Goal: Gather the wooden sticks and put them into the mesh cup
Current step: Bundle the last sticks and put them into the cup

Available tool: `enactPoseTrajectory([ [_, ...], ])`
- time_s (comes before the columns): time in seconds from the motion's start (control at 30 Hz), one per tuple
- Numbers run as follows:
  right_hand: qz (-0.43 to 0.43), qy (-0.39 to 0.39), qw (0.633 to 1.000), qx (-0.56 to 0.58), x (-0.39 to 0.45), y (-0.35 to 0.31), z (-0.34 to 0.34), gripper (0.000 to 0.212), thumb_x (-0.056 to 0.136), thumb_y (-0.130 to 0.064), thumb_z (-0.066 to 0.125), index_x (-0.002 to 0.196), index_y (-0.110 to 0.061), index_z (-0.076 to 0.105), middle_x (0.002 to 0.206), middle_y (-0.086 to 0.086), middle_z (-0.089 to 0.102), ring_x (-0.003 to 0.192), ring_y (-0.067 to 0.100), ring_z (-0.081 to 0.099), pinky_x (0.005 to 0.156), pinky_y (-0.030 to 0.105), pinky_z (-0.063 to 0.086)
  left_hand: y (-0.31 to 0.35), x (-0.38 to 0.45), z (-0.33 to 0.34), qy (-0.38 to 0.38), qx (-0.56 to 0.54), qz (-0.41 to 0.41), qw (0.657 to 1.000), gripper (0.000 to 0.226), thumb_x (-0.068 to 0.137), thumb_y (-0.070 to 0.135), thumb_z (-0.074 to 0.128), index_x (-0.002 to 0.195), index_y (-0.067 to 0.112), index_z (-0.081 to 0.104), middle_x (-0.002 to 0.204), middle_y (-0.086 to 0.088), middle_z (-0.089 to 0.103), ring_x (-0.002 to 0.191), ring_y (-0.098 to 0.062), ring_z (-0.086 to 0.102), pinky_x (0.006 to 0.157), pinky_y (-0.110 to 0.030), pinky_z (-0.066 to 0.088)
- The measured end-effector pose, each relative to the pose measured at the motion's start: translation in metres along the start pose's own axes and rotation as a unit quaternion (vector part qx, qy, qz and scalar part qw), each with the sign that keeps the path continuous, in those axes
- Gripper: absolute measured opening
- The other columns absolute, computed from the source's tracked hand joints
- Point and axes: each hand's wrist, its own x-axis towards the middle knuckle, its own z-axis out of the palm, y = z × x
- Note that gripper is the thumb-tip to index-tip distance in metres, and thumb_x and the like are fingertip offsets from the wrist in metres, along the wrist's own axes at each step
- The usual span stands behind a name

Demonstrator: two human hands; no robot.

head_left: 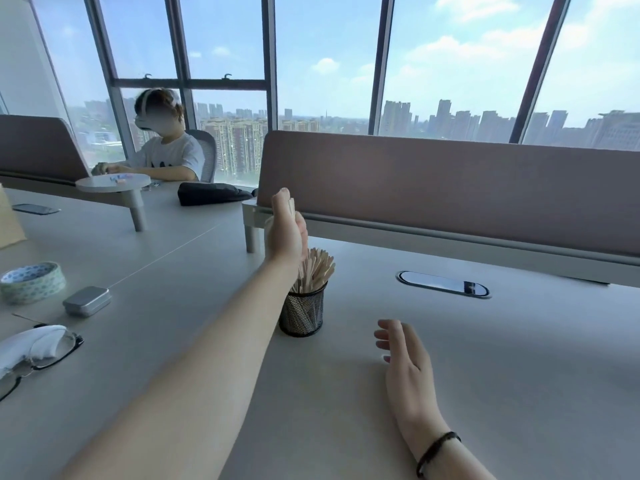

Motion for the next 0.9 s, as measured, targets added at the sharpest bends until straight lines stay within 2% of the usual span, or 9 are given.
enactPoseTrajectory([
  [0.13, 0.007, -0.002, 1.000, -0.008, 0.002, 0.002, 0.003, 0.029, 0.104, -0.035, 0.042, 0.098, -0.023, 0.068, 0.097, -0.004, 0.070, 0.087, -0.003, 0.063, 0.077, 0.025, 0.044, -0.021, 0.002, -0.002, 0.015, 0.027, 0.023, 0.999, 0.045, 0.093, 0.043, 0.038, 0.055, 0.022, 0.027, 0.048, 0.004, 0.022, 0.041, -0.014, 0.020, 0.045, -0.025, 0.015],
  [0.3, 0.010, 0.001, 1.000, 0.005, 0.002, 0.002, 0.003, 0.033, 0.104, -0.037, 0.041, 0.095, -0.022, 0.069, 0.092, -0.002, 0.071, 0.082, -0.001, 0.063, 0.075, 0.026, 0.043, -0.025, 0.001, 0.001, 0.025, 0.102, 0.021, 0.994, 0.072, 0.083, 0.075, 0.043, 0.039, 0.022, 0.021, 0.042, 0.006, 0.023, 0.038, -0.018, 0.023, 0.047, -0.030, 0.020],
  [0.4, 0.012, 0.009, 1.000, 0.012, 0.002, 0.003, 0.003, 0.034, 0.104, -0.038, 0.042, 0.092, -0.021, 0.070, 0.088, 0.000, 0.071, 0.080, 0.003, 0.064, 0.074, 0.026, 0.043, -0.024, 0.003, 0.002, 0.021, 0.138, 0.012, 0.990, 0.055, 0.081, 0.057, 0.046, 0.043, 0.022, 0.027, 0.047, 0.001, 0.030, 0.044, -0.022, 0.029, 0.059, -0.036, 0.029],
  [0.53, 0.012, 0.002, 1.000, 0.007, 0.002, 0.004, 0.003, 0.035, 0.103, -0.040, 0.043, 0.089, -0.022, 0.070, 0.084, 0.002, 0.071, 0.079, 0.005, 0.065, 0.074, 0.028, 0.045, -0.021, 0.007, -0.001, 0.001, 0.208, 0.070, 0.976, 0.041, 0.091, 0.028, 0.041, 0.057, 0.007, 0.050, 0.047, -0.007, 0.051, 0.053, -0.022, 0.050, 0.060, -0.031, 0.043],
  [0.6, 0.006, 0.006, 1.000, 0.012, 0.002, 0.003, 0.003, 0.035, 0.103, -0.038, 0.044, 0.088, -0.021, 0.071, 0.082, 0.004, 0.071, 0.078, 0.007, 0.065, 0.074, 0.027, 0.045, -0.020, 0.008, -0.005, -0.002, 0.236, 0.109, 0.966, 0.031, 0.095, 0.025, 0.040, 0.071, 0.015, 0.057, 0.059, -0.004, 0.061, 0.064, -0.024, 0.058, 0.065, -0.033, 0.047],
  [0.67, -0.001, 0.009, 1.000, 0.015, 0.001, 0.002, 0.002, 0.034, 0.103, -0.036, 0.045, 0.088, -0.019, 0.071, 0.081, 0.005, 0.071, 0.078, 0.008, 0.065, 0.073, 0.026, 0.045, -0.021, 0.006, -0.008, -0.002, 0.283, 0.146, 0.948, 0.028, 0.099, 0.028, 0.035, 0.081, 0.025, 0.056, 0.076, -0.004, 0.066, 0.079, -0.025, 0.063, 0.073, -0.036, 0.049],
  [0.77, -0.001, 0.009, 1.000, 0.018, 0.000, 0.001, 0.002, 0.034, 0.103, -0.035, 0.046, 0.087, -0.019, 0.071, 0.081, 0.006, 0.071, 0.077, 0.009, 0.065, 0.073, 0.026, 0.045, -0.028, 0.000, -0.013, -0.023, 0.344, 0.137, 0.929, 0.038, 0.104, 0.037, 0.027, 0.093, 0.016, 0.058, 0.093, -0.003, 0.065, 0.095, -0.026, 0.061, 0.084, -0.038, 0.045],
  [0.83, -0.001, 0.011, 1.000, 0.017, -0.001, 0.000, 0.001, 0.034, 0.104, -0.035, 0.046, 0.087, -0.019, 0.071, 0.081, 0.007, 0.071, 0.078, 0.009, 0.065, 0.073, 0.027, 0.045, -0.033, -0.006, -0.016, -0.035, 0.384, 0.108, 0.916, 0.043, 0.106, 0.041, 0.028, 0.104, 0.010, 0.057, 0.100, -0.002, 0.061, 0.100, -0.023, 0.051, 0.084, -0.032, 0.035],
  [0.9, 0.000, 0.014, 1.000, 0.016, -0.001, 0.000, 0.001, 0.033, 0.103, -0.035, 0.046, 0.087, -0.019, 0.071, 0.081, 0.007, 0.071, 0.077, 0.008, 0.065, 0.073, 0.027, 0.045, -0.032, -0.010, -0.017, -0.023, 0.354, 0.111, 0.928, 0.035, 0.105, 0.043, 0.037, 0.110, 0.014, 0.056, 0.101, 0.001, 0.061, 0.098, -0.018, 0.052, 0.080, -0.026, 0.032],
])
